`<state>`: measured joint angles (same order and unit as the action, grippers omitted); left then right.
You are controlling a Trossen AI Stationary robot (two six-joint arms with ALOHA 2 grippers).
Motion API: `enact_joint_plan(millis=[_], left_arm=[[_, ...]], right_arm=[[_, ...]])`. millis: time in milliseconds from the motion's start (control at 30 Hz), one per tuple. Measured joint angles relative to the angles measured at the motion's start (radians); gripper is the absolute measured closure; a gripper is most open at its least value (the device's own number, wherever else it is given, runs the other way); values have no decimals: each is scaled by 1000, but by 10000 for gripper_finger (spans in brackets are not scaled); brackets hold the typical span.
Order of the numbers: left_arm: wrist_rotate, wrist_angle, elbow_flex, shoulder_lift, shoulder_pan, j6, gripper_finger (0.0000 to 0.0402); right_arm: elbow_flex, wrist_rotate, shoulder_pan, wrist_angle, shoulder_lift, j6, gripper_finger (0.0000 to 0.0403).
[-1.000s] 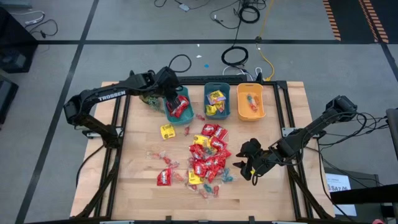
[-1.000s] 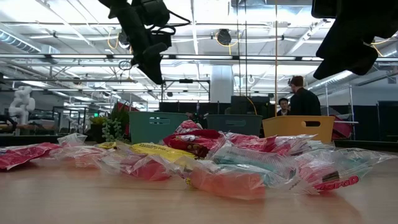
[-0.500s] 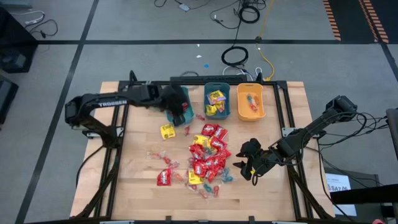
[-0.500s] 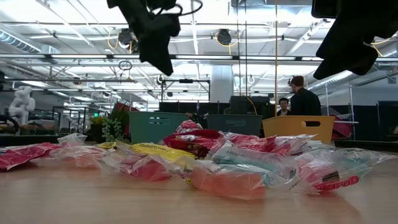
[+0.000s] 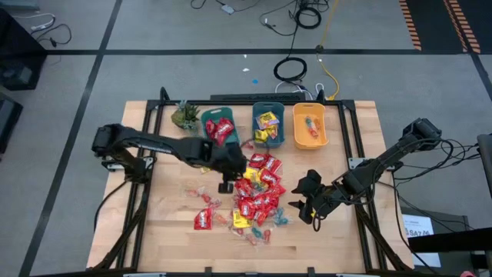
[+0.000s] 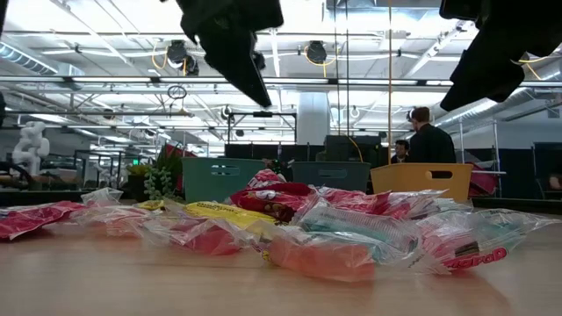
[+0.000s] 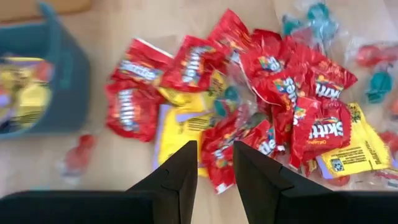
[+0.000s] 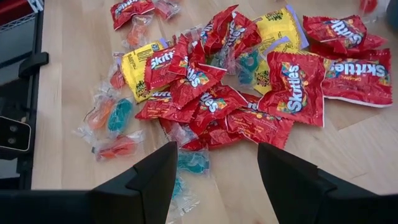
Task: Sort candy
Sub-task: Put the red candy into the green bin
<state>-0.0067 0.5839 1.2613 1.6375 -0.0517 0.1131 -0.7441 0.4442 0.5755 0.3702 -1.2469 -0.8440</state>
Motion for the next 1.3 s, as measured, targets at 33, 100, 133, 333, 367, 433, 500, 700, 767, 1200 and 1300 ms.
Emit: enact_joint_plan(millis=[33,100,133,333,367,433,500,700,767,1200,1300], left_arm=[[-1,-11,0,24,-7,0,288],[-2,-32,0,68,-18,0,288],[-2,-38,0,87,-22,1,288],[8,-56,0,186,-24,-2,288],[22,-55,0,201,-26,-2,289],[65,-55,0,224,-33,-2,289],[87,-55,0,240,-43,-2,289],[87,-55,0,252,-66,-2,304],[85,-54,0,247,-68,-2,310],[103,-41,26,235,-67,-2,313],[104,-22,63,235,-66,-2,313]], right_arm=[[0,0,0,0,0,2,188],[0,-1,0,0,0,16,188],[0,-1,0,0,0,21,188],[0,-6,0,1,0,23,189],[0,-6,0,1,0,23,189],[0,-6,0,2,0,23,189],[0,-9,0,2,0,24,189],[0,-36,3,2,0,53,189],[0,-47,3,2,0,58,189],[0,-55,3,4,0,81,189],[0,-55,3,6,0,80,189]])
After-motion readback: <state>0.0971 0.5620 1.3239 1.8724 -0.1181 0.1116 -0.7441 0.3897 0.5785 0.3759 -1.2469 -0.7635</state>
